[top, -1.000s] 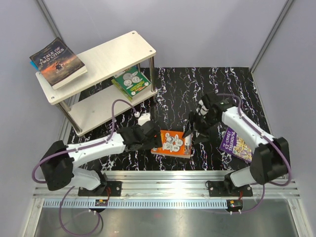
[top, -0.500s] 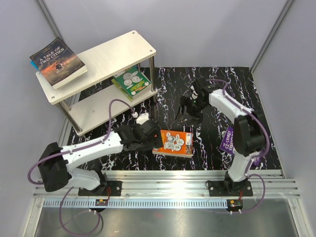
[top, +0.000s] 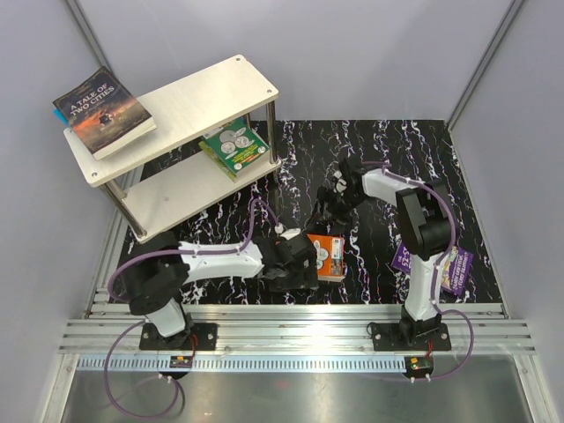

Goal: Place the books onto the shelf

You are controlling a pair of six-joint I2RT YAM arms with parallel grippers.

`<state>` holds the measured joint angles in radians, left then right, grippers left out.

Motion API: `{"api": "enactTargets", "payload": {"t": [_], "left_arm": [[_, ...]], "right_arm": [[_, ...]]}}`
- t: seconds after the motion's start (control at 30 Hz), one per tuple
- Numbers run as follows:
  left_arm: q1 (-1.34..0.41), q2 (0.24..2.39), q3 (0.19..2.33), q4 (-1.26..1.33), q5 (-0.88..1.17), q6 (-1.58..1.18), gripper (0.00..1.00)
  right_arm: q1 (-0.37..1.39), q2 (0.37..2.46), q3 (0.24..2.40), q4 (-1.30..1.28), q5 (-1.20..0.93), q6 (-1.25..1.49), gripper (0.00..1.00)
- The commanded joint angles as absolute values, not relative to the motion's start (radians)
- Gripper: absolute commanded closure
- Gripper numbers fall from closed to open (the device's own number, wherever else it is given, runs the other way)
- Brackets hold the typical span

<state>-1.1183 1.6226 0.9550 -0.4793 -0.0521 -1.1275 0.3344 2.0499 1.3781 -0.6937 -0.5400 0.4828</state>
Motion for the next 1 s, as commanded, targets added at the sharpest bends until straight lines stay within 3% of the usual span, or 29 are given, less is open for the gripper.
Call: {"api": "enactTargets", "payload": {"t": [0.0,0.33,0.53,0.67,0.83,0.93,0.97], "left_arm": [[-1.114,1.686,0.973,-0.350,0.035,-1.129,0.11],[-0.914,1.713,0.773,-0.109,0.117,-1.152,0.12],[-0.893,1.740,0.747,-0.025,0.144,-1.158,0.12],[-0.885,1.703,0.738,-0.057,0.101,-1.189,0.12],[-0.836,1.596,0.686,-0.043,0.026,-1.227,0.12],[-0.793,1.545,0.678,-0.020,0.008,-1.198,0.14],[-0.785,1.536,0.680,-0.023,0.005,-1.186,0.14]], "right_arm": [[0.333,1.997,1.215,-0.625,-0.586,0.477,0.17],[0.405,1.885,0.844,-0.376,-0.922,0.739,0.14],[0.553,1.928,0.655,0.038,-1.104,0.967,0.12],[0.627,1.911,0.615,0.267,-1.153,1.106,0.11],[0.684,1.873,0.624,0.363,-1.219,1.242,0.10],[0.704,1.858,0.572,0.681,-1.241,1.454,0.12],[0.704,1.853,0.562,0.724,-1.239,1.492,0.21]]}}
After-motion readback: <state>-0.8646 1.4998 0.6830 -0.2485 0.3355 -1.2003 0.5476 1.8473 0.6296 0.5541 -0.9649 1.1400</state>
